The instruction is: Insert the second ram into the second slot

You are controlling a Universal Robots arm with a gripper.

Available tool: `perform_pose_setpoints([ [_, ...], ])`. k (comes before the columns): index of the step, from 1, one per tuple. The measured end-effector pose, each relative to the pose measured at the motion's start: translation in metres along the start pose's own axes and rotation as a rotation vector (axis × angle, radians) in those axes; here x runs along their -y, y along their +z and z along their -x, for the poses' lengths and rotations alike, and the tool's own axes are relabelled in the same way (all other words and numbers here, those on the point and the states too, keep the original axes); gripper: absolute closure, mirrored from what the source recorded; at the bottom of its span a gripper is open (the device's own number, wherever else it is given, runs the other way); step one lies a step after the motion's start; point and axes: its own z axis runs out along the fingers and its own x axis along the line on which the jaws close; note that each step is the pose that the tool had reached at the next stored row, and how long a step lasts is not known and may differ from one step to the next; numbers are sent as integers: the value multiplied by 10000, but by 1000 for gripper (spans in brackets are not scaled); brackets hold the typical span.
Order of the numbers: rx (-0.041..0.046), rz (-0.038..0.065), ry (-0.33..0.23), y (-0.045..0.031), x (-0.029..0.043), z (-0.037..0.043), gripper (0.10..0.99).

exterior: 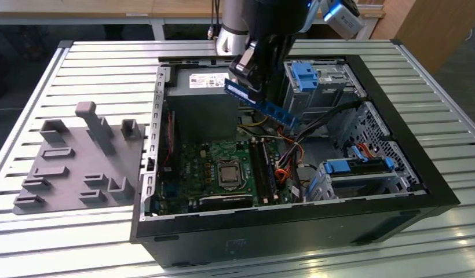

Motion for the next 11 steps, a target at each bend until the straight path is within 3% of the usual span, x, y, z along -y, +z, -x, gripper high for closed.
perform_pose_setpoints([
  [11,31,7,838,0,2,2,973],
])
